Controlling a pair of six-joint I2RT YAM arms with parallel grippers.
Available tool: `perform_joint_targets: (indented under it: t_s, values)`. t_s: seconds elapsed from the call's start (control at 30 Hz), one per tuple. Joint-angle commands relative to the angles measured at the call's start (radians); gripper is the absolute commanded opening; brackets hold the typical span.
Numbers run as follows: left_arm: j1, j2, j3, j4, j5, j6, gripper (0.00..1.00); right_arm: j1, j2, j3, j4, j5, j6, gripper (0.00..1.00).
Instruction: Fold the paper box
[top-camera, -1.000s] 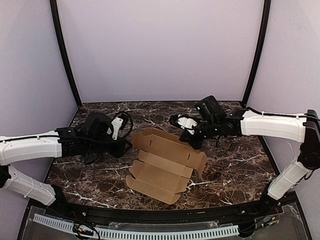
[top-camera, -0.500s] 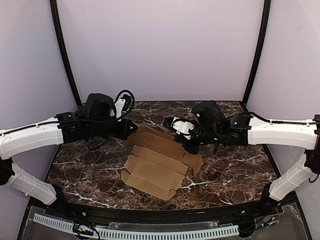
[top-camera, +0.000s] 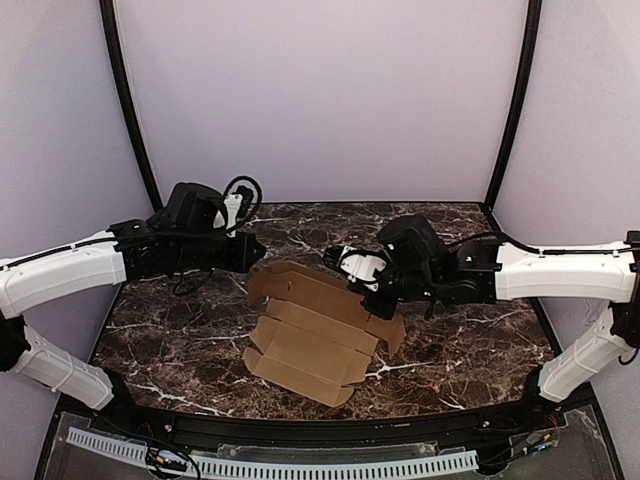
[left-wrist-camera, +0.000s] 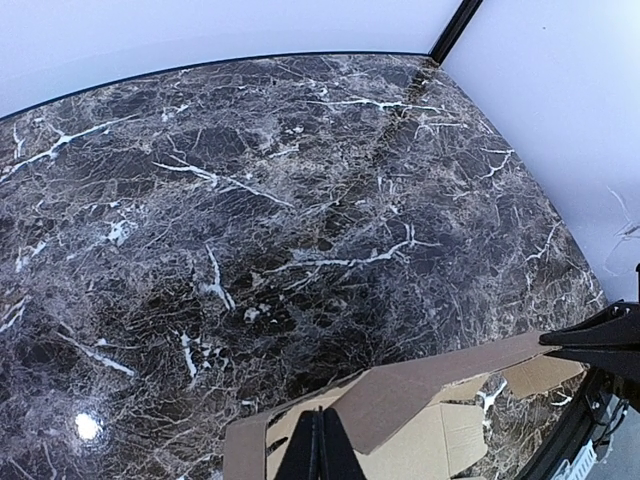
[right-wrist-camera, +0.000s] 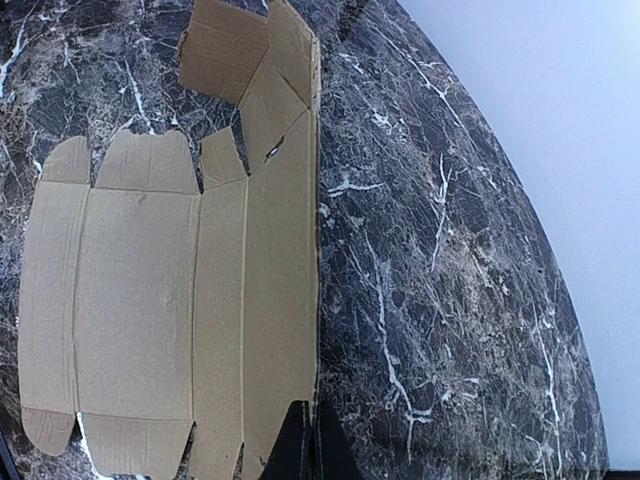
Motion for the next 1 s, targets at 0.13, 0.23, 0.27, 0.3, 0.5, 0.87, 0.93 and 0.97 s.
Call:
perform_joint_targets:
  t_s: [0.13, 0.23, 0.27, 0.3, 0.5, 0.87, 0.93, 0.97]
  values:
    - [0.004, 0.004, -0.003, -0.003, 0.079, -0.016, 0.0, 0.03, 0.014, 0.016, 0.051, 0.036, 0.014, 0.0]
    - [0.004, 0.014, -0.005, -0.001, 0.119, -0.013, 0.0, 0.036, 0.022, 0.024, 0.059, 0.045, 0.017, 0.0]
    - [0.004, 0.02, -0.006, -0.002, 0.134, -0.01, 0.0, 0.037, 0.023, 0.026, 0.065, 0.05, 0.02, 0.0]
    - [0.004, 0.025, -0.007, -0.001, 0.148, -0.009, 0.0, 0.039, 0.024, 0.029, 0.07, 0.053, 0.022, 0.0]
    - [0.004, 0.028, -0.035, 0.0, 0.173, -0.016, 0.0, 0.048, 0.03, 0.038, 0.088, 0.076, 0.033, 0.0]
    - [0.003, 0.026, -0.074, 0.076, 0.272, -0.056, 0.0, 0.064, 0.059, 0.047, 0.126, 0.082, 0.059, 0.0]
    - [0.003, 0.036, -0.075, 0.095, 0.284, -0.06, 0.0, 0.07, 0.063, 0.05, 0.132, 0.079, 0.059, 0.0]
    - [0.003, 0.041, -0.075, 0.097, 0.285, -0.061, 0.0, 0.074, 0.066, 0.052, 0.133, 0.078, 0.059, 0.0]
